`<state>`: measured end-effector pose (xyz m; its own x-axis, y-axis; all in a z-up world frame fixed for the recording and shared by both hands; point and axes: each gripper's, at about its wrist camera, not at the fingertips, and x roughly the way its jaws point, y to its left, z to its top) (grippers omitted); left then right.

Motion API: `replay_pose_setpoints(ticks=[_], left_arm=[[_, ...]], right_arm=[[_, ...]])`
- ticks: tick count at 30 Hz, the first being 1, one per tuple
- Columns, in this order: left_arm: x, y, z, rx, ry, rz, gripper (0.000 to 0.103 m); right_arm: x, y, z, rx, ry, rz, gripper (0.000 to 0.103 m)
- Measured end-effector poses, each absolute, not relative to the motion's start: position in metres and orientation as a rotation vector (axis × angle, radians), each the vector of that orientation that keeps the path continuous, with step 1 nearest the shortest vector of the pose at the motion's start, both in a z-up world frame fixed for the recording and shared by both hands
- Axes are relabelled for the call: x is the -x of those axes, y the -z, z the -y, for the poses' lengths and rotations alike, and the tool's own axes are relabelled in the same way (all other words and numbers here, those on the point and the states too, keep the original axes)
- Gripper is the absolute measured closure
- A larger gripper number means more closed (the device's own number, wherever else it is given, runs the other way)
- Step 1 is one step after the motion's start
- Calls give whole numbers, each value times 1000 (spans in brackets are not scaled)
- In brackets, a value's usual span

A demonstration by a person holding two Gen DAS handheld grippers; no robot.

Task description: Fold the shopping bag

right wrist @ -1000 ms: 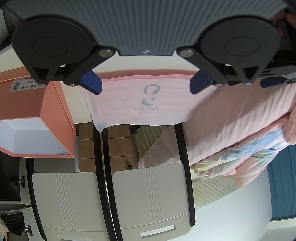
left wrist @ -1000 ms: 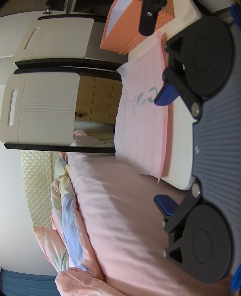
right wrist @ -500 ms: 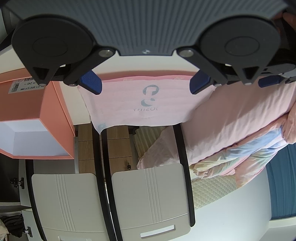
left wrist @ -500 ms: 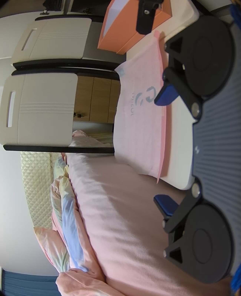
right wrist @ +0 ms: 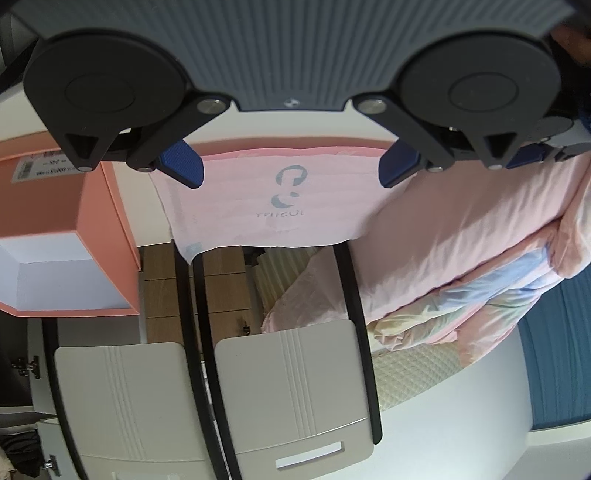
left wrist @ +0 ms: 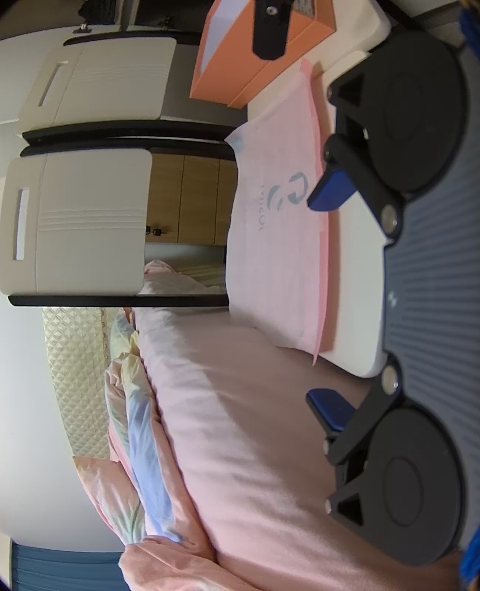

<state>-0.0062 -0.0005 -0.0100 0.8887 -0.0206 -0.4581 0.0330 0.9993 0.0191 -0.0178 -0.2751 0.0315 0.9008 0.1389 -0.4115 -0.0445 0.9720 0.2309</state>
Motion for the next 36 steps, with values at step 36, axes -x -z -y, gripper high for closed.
replay_pose_setpoints(ticks=[36], left_arm=[[-6, 26, -42, 218, 12, -604, 0]], right_arm=[[-188, 50, 262, -97, -170, -901, 0]])
